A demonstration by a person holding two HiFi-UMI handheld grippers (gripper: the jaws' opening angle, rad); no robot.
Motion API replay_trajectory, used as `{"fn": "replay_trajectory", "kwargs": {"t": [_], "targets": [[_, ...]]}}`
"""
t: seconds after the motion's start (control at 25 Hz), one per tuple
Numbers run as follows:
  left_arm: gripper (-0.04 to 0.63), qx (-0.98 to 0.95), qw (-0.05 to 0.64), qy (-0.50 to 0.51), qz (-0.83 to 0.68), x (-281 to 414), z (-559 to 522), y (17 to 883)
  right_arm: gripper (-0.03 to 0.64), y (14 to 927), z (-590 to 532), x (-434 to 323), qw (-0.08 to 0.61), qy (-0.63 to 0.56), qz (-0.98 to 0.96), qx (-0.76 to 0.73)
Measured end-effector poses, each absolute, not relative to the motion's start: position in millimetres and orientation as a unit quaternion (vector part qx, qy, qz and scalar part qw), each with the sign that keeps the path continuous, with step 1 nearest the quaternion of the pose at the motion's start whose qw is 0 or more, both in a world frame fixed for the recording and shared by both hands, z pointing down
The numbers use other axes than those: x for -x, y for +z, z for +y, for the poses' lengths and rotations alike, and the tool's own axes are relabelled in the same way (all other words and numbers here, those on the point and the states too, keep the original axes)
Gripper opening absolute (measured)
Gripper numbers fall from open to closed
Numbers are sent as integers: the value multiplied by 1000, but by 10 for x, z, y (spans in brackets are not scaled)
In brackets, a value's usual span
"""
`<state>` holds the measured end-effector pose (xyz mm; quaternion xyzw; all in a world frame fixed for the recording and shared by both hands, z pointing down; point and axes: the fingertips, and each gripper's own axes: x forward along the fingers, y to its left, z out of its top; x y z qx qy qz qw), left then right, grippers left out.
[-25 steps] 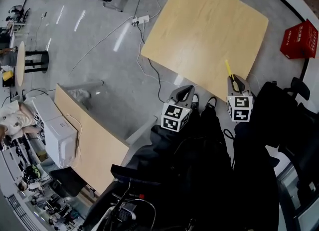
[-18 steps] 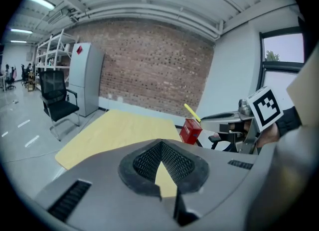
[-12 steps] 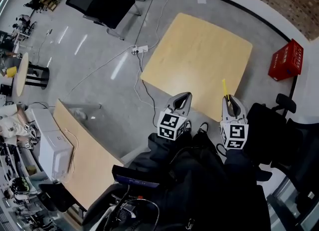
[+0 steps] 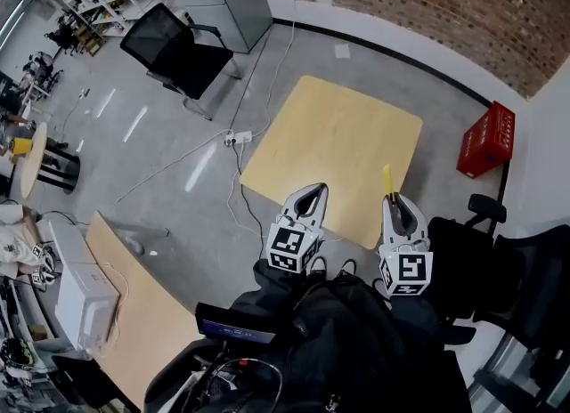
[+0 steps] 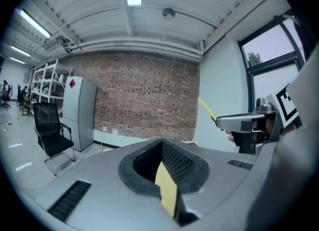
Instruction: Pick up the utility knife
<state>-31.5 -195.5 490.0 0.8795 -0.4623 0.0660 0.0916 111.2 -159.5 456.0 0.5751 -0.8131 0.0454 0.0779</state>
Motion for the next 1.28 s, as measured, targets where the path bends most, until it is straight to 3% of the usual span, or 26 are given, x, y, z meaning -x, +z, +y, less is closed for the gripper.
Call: {"fn": "replay_trajectory", "kwargs": {"t": [0.44,1.28], "targets": [[0,-889,42,23,-456,215,-2017,4323,69,4012,-1543,-1230,40,-11,-804,-594],[0,-892,12,-17,-451,120,-2230,3940,69,3625,-1697,-1264,7,-60,-801,-595]]}}
